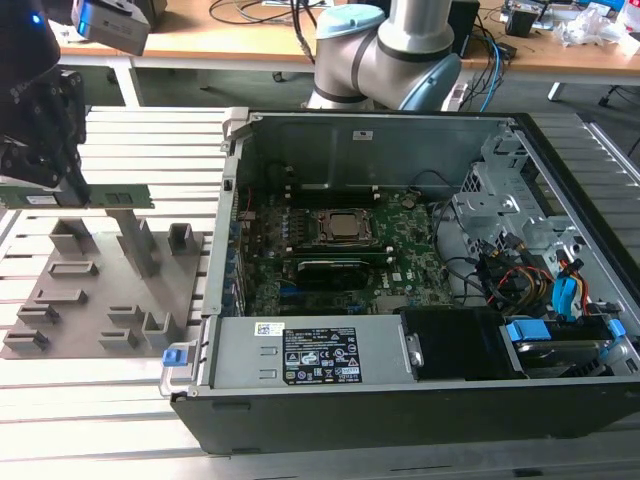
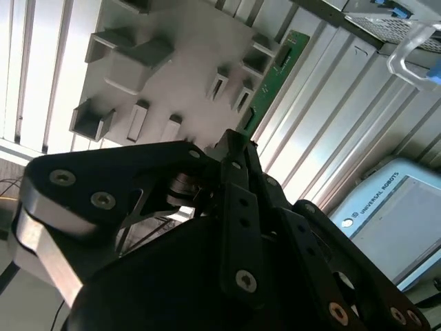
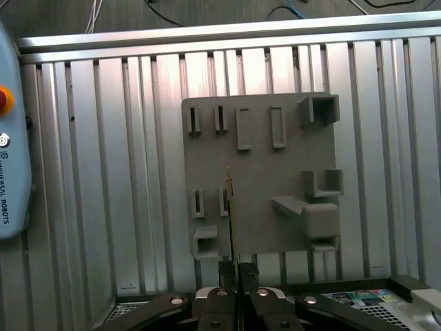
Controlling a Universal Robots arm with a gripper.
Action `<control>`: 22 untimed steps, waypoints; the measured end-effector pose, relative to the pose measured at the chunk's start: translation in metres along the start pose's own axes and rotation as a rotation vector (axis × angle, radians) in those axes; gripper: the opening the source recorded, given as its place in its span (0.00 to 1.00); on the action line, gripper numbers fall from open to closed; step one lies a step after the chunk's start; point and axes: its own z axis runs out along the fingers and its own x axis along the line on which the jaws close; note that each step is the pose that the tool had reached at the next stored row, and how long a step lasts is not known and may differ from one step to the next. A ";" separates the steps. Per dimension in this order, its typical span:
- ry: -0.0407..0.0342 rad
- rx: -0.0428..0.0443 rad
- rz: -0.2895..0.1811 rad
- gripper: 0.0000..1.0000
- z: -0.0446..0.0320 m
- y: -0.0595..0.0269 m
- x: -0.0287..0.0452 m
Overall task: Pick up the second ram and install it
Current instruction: 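Pick up the second ram and move it above second insertion slot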
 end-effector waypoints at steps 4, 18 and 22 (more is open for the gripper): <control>0.0032 -0.0014 0.000 0.14 0.0001 -0.0126 -0.0010; 0.0254 0.0002 0.000 0.14 0.0003 -0.0476 -0.0053; 0.0350 0.0009 0.000 0.14 0.0004 -0.0559 -0.0070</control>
